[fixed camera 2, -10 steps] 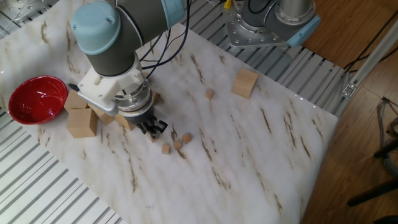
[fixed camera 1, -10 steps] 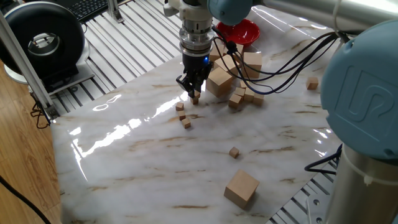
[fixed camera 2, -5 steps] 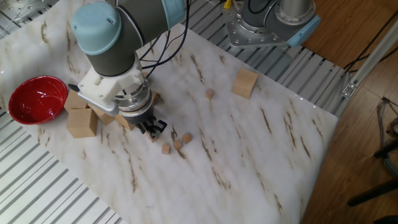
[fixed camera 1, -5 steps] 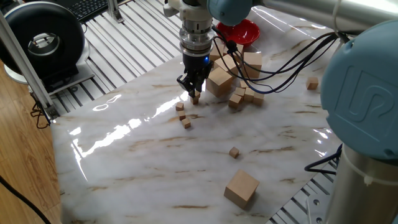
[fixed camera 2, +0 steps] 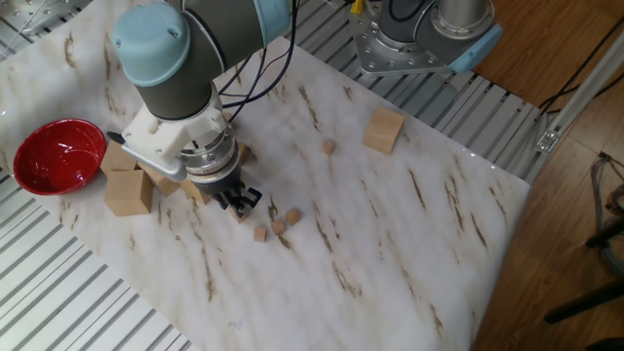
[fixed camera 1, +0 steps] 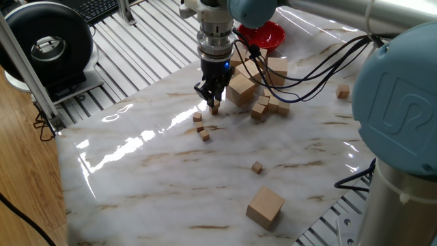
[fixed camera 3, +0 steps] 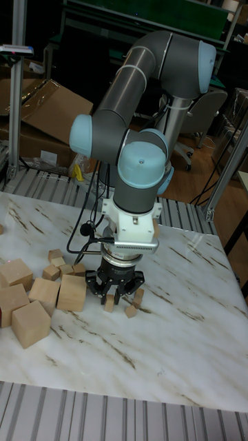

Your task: Stack the blocks in a vertical line of five

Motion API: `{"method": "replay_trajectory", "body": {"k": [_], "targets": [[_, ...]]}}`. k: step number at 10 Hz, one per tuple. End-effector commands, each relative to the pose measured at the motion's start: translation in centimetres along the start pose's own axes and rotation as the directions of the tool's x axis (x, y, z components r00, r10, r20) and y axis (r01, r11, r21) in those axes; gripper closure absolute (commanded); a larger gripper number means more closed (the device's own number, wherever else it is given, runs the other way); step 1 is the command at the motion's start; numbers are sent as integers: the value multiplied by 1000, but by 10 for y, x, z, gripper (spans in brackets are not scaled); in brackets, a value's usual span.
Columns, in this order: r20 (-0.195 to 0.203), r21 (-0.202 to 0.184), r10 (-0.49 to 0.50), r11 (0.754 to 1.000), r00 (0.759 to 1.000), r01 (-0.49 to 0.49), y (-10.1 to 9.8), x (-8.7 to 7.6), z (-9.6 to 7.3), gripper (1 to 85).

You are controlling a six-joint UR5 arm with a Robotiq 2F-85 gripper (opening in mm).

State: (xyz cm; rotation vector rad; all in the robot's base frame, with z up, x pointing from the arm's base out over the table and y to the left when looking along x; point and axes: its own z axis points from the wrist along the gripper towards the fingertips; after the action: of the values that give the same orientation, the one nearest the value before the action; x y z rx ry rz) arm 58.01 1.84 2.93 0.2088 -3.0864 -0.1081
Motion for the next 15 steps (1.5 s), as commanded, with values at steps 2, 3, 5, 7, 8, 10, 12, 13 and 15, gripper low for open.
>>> {"method": "replay_trajectory", "body": {"k": [2, 3, 5, 7, 8, 10, 12, 13, 15], "targets": [[-28, -12, -21, 1000, 999, 20, 1, 7, -5, 453], [-46, -14, -34, 999, 998, 34, 1, 12, -5, 410], [-64, -18, -44, 999, 997, 43, 1, 17, -5, 390], [-64, -16, -47, 999, 997, 46, 0, 17, -6, 390], [-63, -12, -49, 999, 997, 49, -1, 17, -7, 390], [-60, 10, -62, 998, 996, 63, -7, 16, -8, 390], [-60, 3, -63, 998, 996, 63, -5, 16, -11, 387], [-60, 3, -69, 998, 996, 69, -6, 17, -15, 380], [-57, 7, -67, 998, 996, 68, -6, 17, -21, 380]]}}
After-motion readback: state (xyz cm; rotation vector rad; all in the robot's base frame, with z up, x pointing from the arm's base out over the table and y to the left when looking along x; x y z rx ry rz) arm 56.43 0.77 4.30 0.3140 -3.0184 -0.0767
